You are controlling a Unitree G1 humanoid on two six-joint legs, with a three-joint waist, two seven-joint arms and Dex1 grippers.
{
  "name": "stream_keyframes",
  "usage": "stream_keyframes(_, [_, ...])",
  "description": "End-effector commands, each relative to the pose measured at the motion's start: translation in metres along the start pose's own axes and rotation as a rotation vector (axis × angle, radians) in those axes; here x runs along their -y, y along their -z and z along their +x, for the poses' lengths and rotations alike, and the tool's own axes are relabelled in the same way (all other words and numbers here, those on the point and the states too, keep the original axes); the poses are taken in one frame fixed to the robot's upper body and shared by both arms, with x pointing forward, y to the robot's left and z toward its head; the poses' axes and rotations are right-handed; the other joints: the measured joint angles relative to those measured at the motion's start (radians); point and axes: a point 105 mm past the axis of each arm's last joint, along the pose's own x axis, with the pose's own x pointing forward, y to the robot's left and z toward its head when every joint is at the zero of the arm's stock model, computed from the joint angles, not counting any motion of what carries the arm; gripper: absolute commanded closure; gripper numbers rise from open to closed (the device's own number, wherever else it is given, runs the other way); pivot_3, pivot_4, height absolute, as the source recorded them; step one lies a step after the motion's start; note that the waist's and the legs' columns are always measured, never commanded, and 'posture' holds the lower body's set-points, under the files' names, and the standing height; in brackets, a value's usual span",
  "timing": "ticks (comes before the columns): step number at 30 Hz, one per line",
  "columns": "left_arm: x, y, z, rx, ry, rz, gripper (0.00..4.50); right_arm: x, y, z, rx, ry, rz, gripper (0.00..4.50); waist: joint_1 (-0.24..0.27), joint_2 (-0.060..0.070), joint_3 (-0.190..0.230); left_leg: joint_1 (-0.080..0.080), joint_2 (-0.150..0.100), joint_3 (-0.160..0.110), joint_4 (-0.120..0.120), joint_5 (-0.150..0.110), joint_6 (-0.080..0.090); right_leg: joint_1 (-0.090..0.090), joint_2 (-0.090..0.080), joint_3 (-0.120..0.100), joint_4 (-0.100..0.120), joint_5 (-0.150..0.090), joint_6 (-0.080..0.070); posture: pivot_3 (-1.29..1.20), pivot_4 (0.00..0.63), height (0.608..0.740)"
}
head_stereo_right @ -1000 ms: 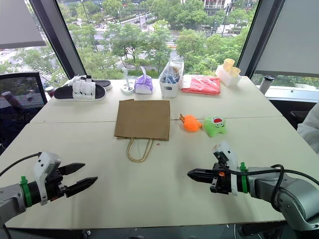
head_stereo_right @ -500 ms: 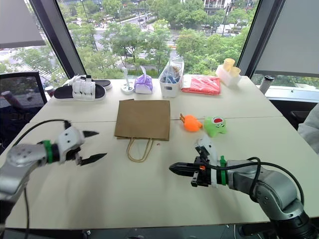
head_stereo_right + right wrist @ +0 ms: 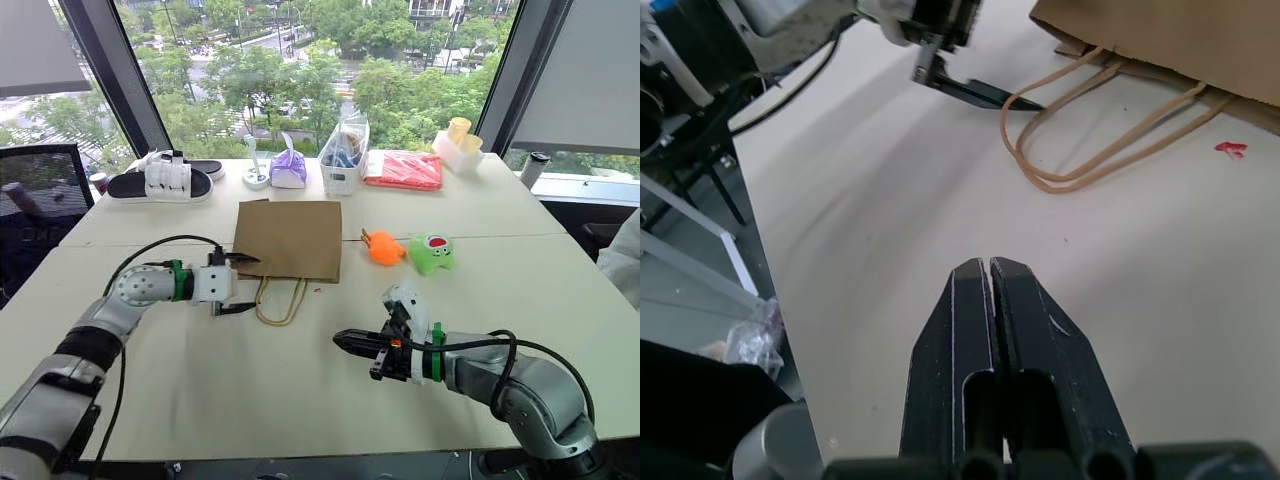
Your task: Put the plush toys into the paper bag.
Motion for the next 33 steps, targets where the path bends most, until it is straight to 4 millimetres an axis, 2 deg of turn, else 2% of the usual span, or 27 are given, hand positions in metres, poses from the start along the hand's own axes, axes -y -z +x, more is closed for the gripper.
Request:
stream_keyframes(1, [-0.008,-0.007,0.005,0.023,-0.01,0.042,0.0,-0.008,-0.007,0.002,0.032,-0.012,-0.039,4.46,-0.002,-0.001,0.0,0.0,0.0,0.0,0.0,0.0,0.0,0.0,0.0,0.0,0.0,0.0,0.0,0.0,0.15,0.74])
stream_keyframes(4, [-0.004,-0.007,0.01,0.037,0.005,0.034,0.0,-0.007,-0.006,0.002,0.032,-0.006,-0.036,4.46,-0.013,-0.001,0.0,0.001,0.0,0.0,0.0,0.0,0.0,0.0,0.0,0.0,0.001,0.0,0.0,0.0,0.15,0.74])
stream_keyframes(6, [-0.003,-0.009,0.013,0.056,0.002,0.017,0.56,-0.005,-0.005,0.002,0.033,0.0,-0.034,4.5,-0.022,-0.001,0.0,0.001,0.0,0.0,0.0,0.0,0.0,0.0,0.001,0.0,0.002,0.0,0.0,0.0,0.15,0.74])
stream_keyframes(8, [-0.004,-0.011,0.015,0.066,-0.001,0.01,1.34,-0.005,-0.005,0.003,0.033,0.002,-0.034,4.5,-0.026,-0.001,-0.001,0.001,0.0,-0.001,0.001,0.0,0.0,0.0,0.001,0.0,0.002,0.0,0.0,0.0,0.15,0.74])
stream_keyframes(12, [-0.002,-0.015,0.014,0.075,0.015,0.078,3.42,-0.005,-0.004,0.003,0.031,0.003,-0.03,4.5,-0.029,-0.002,-0.001,0.001,0.0,-0.001,0.001,0.0,0.0,0.0,0.001,0.0,0.002,0.0,0.0,0.0,0.15,0.74])
stream_keyframes(15, [-0.003,-0.015,0.012,0.093,0.005,0.031,4.43,-0.004,-0.002,0.004,0.028,0.001,-0.026,4.5,-0.027,-0.002,-0.001,0.001,0.0,-0.001,0.001,0.0,0.0,0.0,0.001,0.0,0.002,0.0,0.0,0.0,0.15,0.74])
stream_keyframes(17, [-0.006,-0.014,0.009,0.097,-0.003,-0.018,4.43,-0.005,-0.002,0.004,0.027,0.0,-0.025,4.5,-0.027,-0.002,-0.001,0.001,0.0,-0.001,0.001,0.0,0.0,0.0,0.001,0.0,0.003,0.0,0.0,0.0,0.15,0.74])
stream_keyframes(20, [-0.024,-0.017,0.0,0.137,-0.091,-0.249,4.43,-0.004,-0.001,0.003,0.027,0.003,-0.024,4.5,-0.028,-0.002,-0.001,0.001,0.0,-0.001,0.002,0.0,0.0,0.0,0.001,0.0,0.004,0.0,0.0,0.0,0.15,0.74])
stream_keyframes(22, [-0.03,-0.013,-0.007,0.097,-0.113,-0.407,4.43,-0.003,-0.001,0.002,0.031,0.012,-0.025,4.5,-0.031,-0.002,-0.001,0.001,0.0,-0.001,0.003,0.0,0.0,0.0,0.001,0.0,0.004,0.0,0.001,0.0,0.15,0.74])
stream_keyframes(23, [-0.034,-0.014,-0.012,0.094,-0.13,-0.482,4.43,-0.001,-0.002,0.001,0.036,0.02,-0.022,4.5,-0.031,-0.002,-0.001,0.001,0.0,-0.002,0.004,0.0,0.0,0.0,0.001,0.0,0.006,0.0,0.001,0.0,0.15,0.74])
stream_keyframes(25, [-0.039,-0.019,-0.039,0.072,-0.157,-0.625,4.43,0.007,-0.003,-0.001,0.052,0.062,-0.022,4.5,-0.04,-0.002,-0.001,0.001,0.0,-0.002,0.004,0.0,0.001,-0.001,0.002,0.0,0.011,0.0,0.001,0.0,0.15,0.74])
stream_keyframes(29, [-0.037,-0.04,-0.07,0.043,-0.136,-0.808,4.43,0.023,-0.008,-0.004,0.089,0.137,-0.036,4.5,-0.057,-0.001,-0.001,0.001,0.001,-0.003,0.004,-0.001,0.001,-0.002,0.003,0.001,0.014,0.0,0.001,0.0,0.15,0.74])
stream_keyframes(33, [-0.03,-0.068,-0.082,0.054,-0.07,-0.933,4.43,0.042,-0.012,-0.008,0.117,0.228,-0.064,4.5,-0.046,-0.001,-0.001,0.004,0.001,-0.003,0.004,-0.003,0.005,-0.001,0.003,0.002,0.014,-0.001,0.0,0.0,0.15,0.74])
